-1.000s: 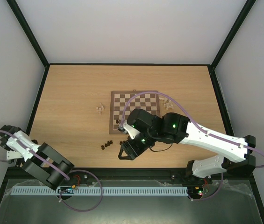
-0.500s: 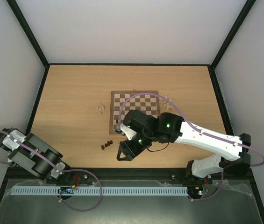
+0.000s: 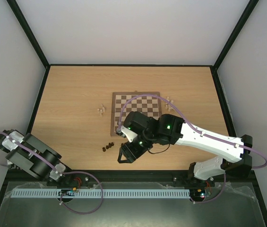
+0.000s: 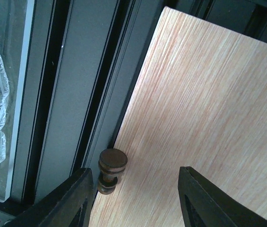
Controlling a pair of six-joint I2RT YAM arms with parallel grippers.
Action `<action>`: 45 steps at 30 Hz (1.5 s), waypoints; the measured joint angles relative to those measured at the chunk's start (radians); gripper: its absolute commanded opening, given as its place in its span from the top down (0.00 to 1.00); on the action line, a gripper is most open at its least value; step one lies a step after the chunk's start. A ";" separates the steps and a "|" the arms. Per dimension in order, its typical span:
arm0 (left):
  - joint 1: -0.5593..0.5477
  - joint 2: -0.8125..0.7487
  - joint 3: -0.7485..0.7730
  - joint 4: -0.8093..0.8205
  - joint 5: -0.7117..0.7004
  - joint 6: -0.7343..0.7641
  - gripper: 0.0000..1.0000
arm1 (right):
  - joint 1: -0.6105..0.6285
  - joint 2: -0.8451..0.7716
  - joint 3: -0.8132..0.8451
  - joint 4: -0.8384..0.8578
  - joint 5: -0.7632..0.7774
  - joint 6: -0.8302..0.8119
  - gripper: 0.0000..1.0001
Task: Set up the chess pieces on the board
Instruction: Pick up the chess piece at the corner of the board.
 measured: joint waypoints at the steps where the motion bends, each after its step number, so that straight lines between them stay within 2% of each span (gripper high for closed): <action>1: 0.000 0.005 0.002 0.000 -0.003 0.000 0.48 | 0.000 0.001 0.000 0.000 0.000 0.000 0.48; 17: 0.017 0.072 0.008 0.003 -0.025 0.000 0.60 | 0.000 0.029 0.000 0.009 0.000 -0.001 0.48; 24: 0.017 0.084 0.009 0.004 -0.031 -0.002 0.70 | 0.000 0.036 0.000 0.011 0.000 -0.003 0.48; 31: 0.017 0.087 0.009 0.004 -0.034 -0.002 0.73 | 0.000 0.036 -0.002 0.013 0.000 -0.005 0.48; 45: 0.017 0.092 0.012 0.009 -0.032 0.010 0.91 | 0.000 0.036 -0.018 0.020 0.000 -0.012 0.48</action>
